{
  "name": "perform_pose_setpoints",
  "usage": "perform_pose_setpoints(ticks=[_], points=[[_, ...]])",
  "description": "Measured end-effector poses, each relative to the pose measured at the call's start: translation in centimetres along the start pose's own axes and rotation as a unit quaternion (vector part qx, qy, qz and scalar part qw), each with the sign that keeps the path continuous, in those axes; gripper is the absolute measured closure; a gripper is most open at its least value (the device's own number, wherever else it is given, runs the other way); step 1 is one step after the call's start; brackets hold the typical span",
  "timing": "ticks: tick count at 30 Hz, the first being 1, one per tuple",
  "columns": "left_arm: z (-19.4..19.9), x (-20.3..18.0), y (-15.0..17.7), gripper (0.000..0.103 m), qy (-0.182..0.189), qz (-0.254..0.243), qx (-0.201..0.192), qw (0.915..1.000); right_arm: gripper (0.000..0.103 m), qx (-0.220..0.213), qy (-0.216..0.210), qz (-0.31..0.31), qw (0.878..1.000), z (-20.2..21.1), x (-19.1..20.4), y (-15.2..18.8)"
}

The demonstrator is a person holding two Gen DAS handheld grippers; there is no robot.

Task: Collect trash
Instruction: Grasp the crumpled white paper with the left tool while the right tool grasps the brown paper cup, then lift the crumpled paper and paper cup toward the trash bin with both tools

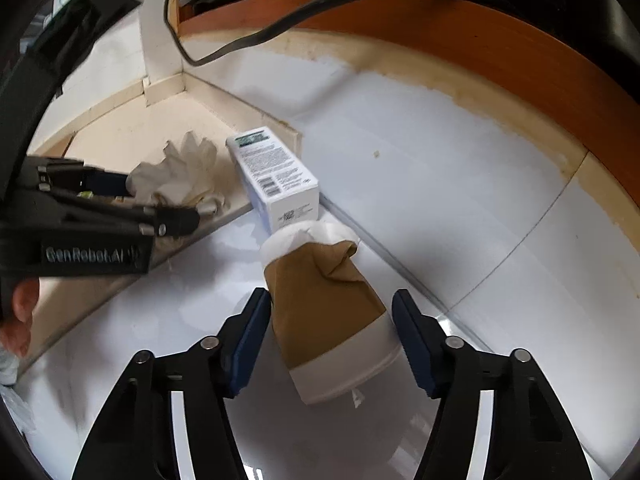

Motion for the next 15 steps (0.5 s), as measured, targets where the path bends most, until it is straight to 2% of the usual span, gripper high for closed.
perform_pose_setpoints(ticks=[7,15], points=[[3.8,-0.1,1.4,0.045,0.013,-0.013,-0.025,0.9995,0.043,0.0,-0.008,-0.022,1.0,2.1,0.8,0.8],[11.9,0.4,3.7,0.045,0.064,-0.007,-0.054,0.9965,0.043,-0.041,-0.018,-0.067,0.997,9.1,2.1,1.8]])
Point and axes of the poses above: each gripper's, at about its wrist camera, not at the fingertips, and z roughly against the way its jaws point, x to its left, y to its underside, the point moved 3 cm from there along -z, roughly the way its jaws point, and after that the axes turned 11 degrees about z, right-handed, at the moved point
